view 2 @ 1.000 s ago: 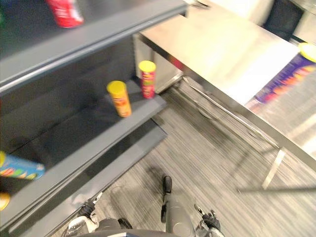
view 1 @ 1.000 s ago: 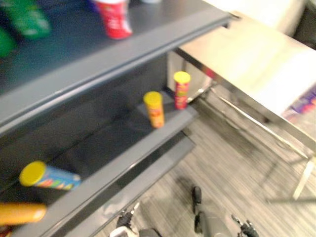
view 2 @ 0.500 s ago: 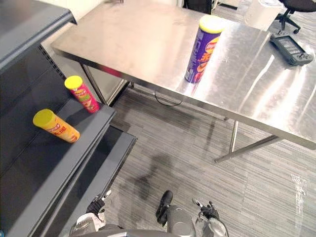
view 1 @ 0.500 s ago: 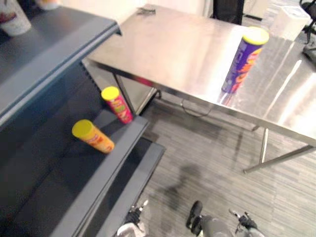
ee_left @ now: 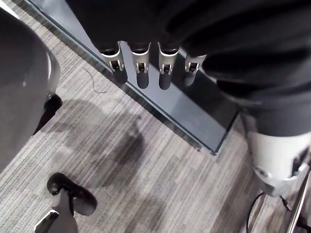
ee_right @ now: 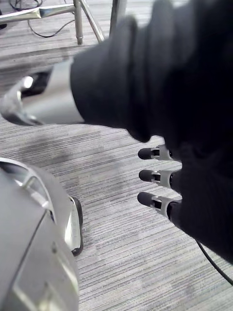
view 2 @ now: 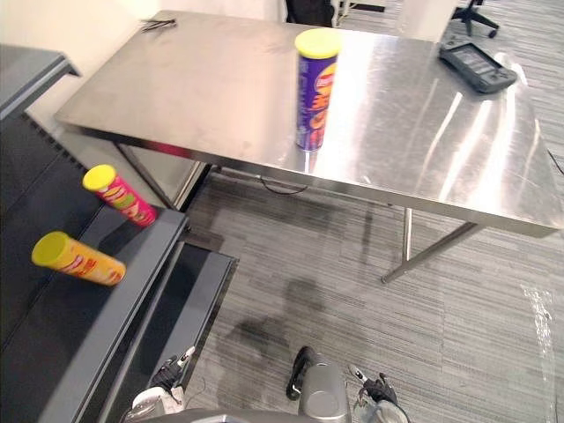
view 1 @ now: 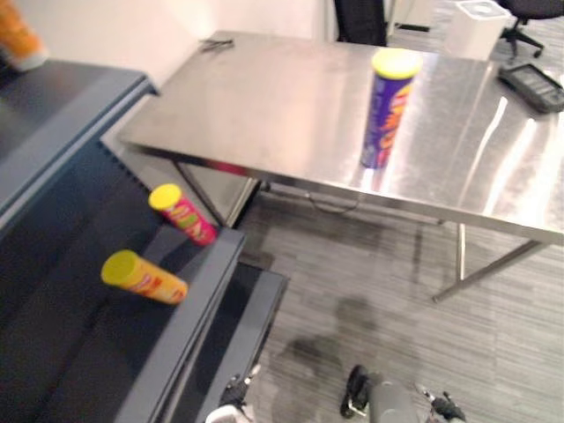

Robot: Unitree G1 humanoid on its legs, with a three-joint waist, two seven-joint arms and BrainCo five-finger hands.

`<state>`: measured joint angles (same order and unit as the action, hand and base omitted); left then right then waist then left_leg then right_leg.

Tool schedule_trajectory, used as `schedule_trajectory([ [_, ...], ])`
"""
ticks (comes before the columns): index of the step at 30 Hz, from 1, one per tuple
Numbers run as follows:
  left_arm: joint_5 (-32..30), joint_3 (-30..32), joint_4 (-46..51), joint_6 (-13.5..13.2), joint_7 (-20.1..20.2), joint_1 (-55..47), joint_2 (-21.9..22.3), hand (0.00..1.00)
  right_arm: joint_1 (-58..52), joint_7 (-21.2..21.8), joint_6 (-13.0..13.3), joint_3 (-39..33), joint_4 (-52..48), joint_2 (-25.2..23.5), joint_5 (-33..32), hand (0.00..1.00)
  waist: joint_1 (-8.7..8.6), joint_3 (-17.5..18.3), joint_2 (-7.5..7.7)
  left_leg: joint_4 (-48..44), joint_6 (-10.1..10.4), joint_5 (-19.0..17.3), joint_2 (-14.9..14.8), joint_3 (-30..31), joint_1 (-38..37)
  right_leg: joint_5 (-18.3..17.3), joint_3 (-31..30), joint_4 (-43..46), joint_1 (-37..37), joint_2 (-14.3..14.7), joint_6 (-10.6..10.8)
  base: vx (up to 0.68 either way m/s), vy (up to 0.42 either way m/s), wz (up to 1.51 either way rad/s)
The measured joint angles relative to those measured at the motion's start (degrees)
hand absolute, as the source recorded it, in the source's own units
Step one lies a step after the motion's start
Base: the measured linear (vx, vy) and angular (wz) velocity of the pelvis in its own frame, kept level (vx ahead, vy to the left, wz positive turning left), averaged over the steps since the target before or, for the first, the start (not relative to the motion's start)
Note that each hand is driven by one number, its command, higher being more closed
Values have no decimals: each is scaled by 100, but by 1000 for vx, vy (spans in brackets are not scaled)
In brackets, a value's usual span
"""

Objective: Put the gum and the chips on the shelf.

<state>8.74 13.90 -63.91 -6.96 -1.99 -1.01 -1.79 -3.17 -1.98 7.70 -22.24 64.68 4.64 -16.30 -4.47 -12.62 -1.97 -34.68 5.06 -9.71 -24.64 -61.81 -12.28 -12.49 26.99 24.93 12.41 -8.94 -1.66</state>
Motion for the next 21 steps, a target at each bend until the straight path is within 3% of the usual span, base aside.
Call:
schedule_trajectory([
  [1,12,0,5,1,1,-56,15,0,-36,-1,8,7,37,-7,-3,0,9,-10,-1,-603,-383,360,-304,369,138,3,-248,-199,-199,164,-23,114,-163,-83],
  [3,33,-8,82,-19,21,-102,5,0,-67,-12,14,29,47,-6,-12,0,37,-27,58,-919,-241,80,-191,1456,532,7,-509,-393,-378,281,-69,107,-103,-89],
  [4,188,-33,109,-23,19,-106,22,0,-47,-15,31,6,55,60,-21,0,42,-17,26,-827,-148,-122,189,2425,912,58,-792,-583,-519,364,-106,73,-45,-97],
  [7,231,-134,126,-54,12,-111,15,0,-70,-7,39,1,155,124,-25,0,93,-18,19,-337,-90,-226,560,2923,1190,153,-1227,-846,-791,460,-80,105,-3,-103],
  [8,229,-187,131,-81,19,-108,14,0,-130,-5,35,-34,154,123,-25,0,168,-7,-1,64,-83,-226,623,3040,1303,164,-1457,-920,-885,514,-64,148,74,-98],
  [12,219,-237,116,-146,29,-105,-6,0,-186,-1,29,-172,149,123,-14,0,199,3,-7,1798,128,-40,1094,4158,1611,231,-2106,-989,-995,520,190,146,160,-87],
  [13,219,-238,108,-147,27,-106,-5,0,-188,1,29,-185,150,124,-13,0,215,4,-9,1969,174,18,1153,4285,1616,223,-2201,-983,-1001,520,241,167,295,-96],
  [14,219,-243,54,-149,25,-105,2,0,-256,3,29,-198,142,125,-11,0,288,38,-64,2336,207,357,1267,4536,1531,184,-2438,-968,-1060,541,417,125,212,-68],
  [16,224,-247,12,-148,31,-121,-22,0,-316,-3,23,-220,148,119,-12,0,313,93,-51,2449,162,632,1361,4541,1401,136,-2582,-953,-1116,479,556,152,282,-49],
  [18,213,-295,-20,-142,22,-173,-122,0,-442,30,15,-217,140,-61,-4,0,296,267,210,2754,94,612,1677,4361,1230,225,-2647,-1231,-1235,180,761,195,378,-21],
  [21,127,-425,-107,-129,26,-170,-290,0,-558,79,4,-234,149,-202,2,0,306,396,393,3107,-21,645,2089,4199,1044,412,-2711,-1684,-1416,-135,1035,140,253,-7],
])
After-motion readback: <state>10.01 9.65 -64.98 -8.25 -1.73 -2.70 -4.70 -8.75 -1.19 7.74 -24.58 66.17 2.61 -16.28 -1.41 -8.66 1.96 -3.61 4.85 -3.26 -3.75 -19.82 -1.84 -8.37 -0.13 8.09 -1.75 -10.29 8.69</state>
